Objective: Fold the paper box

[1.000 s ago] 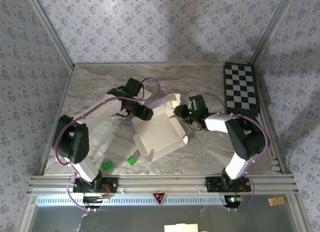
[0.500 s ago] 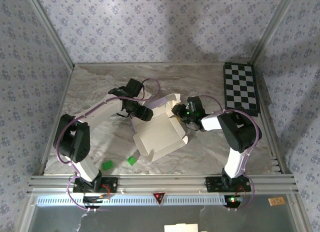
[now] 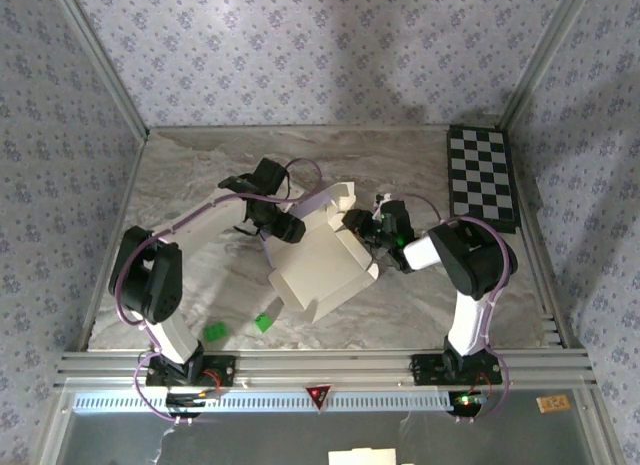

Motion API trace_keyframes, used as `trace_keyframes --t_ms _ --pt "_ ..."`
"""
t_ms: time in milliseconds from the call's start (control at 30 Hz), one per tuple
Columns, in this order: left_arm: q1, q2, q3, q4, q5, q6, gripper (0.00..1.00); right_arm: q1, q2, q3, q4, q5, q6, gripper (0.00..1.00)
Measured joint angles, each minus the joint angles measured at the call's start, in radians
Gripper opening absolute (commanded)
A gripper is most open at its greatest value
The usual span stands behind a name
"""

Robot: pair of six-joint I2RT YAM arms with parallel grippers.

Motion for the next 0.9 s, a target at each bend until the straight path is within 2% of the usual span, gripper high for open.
trace_keyframes --t_ms 267,367,500,633,900 --pt "-0.006 0.002 0.003 -0.001 0.001 0.000 0.64 0.014 0.003 0.000 0.072 -0.042 -0.005 0.33" --pt "-0.006 0.002 0.003 -0.005 0.001 0.000 0.64 0.016 0.003 0.005 0.023 -0.021 -0.016 0.34" --pt "-0.006 0.002 0.005 -0.008 0.001 0.000 0.64 0.000 0.002 0.008 -0.071 0.014 -0.038 0.40" --pt "-0.007 0.004 0.006 -0.012 0.001 0.000 0.64 -0.009 -0.004 0.052 -0.138 0.040 -0.063 0.40" --pt "-0.007 0.004 0.007 -0.016 0.002 0.000 0.64 -0.029 0.069 0.105 -0.089 -0.002 -0.070 0.36"
